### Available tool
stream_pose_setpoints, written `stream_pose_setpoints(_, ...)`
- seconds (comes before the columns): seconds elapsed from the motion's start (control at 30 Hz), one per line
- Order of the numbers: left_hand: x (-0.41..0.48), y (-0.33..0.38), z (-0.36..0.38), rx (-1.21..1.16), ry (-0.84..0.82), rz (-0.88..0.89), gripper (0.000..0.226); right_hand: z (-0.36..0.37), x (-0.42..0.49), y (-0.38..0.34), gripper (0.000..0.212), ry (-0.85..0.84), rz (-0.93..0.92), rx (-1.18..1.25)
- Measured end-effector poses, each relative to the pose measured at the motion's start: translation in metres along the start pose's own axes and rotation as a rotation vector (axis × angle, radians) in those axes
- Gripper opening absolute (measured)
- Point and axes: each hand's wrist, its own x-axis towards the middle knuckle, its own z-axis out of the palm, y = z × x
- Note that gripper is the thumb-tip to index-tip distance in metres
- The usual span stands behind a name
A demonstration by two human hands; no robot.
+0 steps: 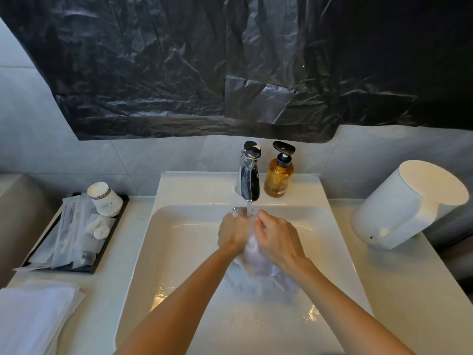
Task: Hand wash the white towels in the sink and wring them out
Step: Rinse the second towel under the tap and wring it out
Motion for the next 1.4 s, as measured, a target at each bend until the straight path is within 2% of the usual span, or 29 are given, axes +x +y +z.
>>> stream_pose_setpoints(0.07,0.0,0.006,-0.001,0.038,0.025,-0.01,0.024,0.001,0.001,0.002,0.022,0.028,-0.033,-0.042)
stream_pose_setpoints(0.17,0.002,0.012,-0.009,0.16,-0.022,0.097,0.029,0.003,0.0,0.004,0.021,0.083,-0.065,-0.054)
stream_pose_setpoints(0.23,0.007,0.011,-0.015,0.302,-0.098,0.193,0.026,0.008,0.0,0.004,0.022,0.104,-0.033,-0.041)
stream_pose_setpoints(0.3,0.013,0.006,-0.019,0.339,-0.193,0.245,0.034,0.012,0.002,0.006,0.025,0.105,0.064,0.007)
stream_pose_setpoints(0.37,0.007,0.005,-0.021,0.08,-0.283,0.204,0.043,0.016,0.002,0.009,0.027,0.125,0.196,0.093)
stream_pose_setpoints(0.43,0.0,0.002,-0.022,-0.197,-0.238,0.154,0.055,0.019,0.001,0.009,0.029,0.155,0.342,0.214)
stream_pose_setpoints(0.5,-0.01,-0.004,-0.023,-0.295,-0.202,0.106,0.062,0.021,-0.002,0.006,0.03,0.223,0.505,0.386)
stream_pose_setpoints(0.63,-0.029,-0.014,-0.008,-0.405,-0.296,0.021,0.073,0.02,0.003,-0.006,0.028,0.378,0.762,0.659)
stream_pose_setpoints(0.73,-0.03,-0.007,0.004,-0.542,-0.176,-0.069,0.085,0.019,0.006,-0.015,0.027,0.349,0.681,0.671)
stream_pose_setpoints(0.77,-0.028,-0.003,0.006,-0.549,-0.131,-0.12,0.081,0.019,0.005,-0.018,0.025,0.332,0.629,0.641)
stream_pose_setpoints(0.9,-0.017,0.002,0.006,-0.475,-0.004,-0.137,0.042,0.026,0.001,-0.021,0.018,0.356,0.516,0.544)
stream_pose_setpoints(0.97,-0.015,0.004,0.004,-0.406,0.014,-0.054,0.026,0.028,0.0,-0.02,0.015,0.373,0.485,0.525)
stream_pose_setpoints(1.1,-0.017,0.007,0.001,-0.228,0.061,0.065,0.041,0.028,0.0,-0.017,0.014,0.358,0.397,0.415)
stream_pose_setpoints(1.2,-0.012,0.008,-0.004,0.033,0.084,0.173,0.027,0.03,0.0,-0.012,0.014,0.346,0.349,0.323)
stream_pose_setpoints(1.3,-0.006,0.011,-0.012,0.284,0.003,0.252,0.032,0.032,-0.001,-0.009,0.01,0.327,0.339,0.298)
stream_pose_setpoints(1.4,-0.003,0.011,-0.014,0.268,-0.076,0.221,0.05,0.029,-0.001,-0.008,0.007,0.324,0.348,0.386)
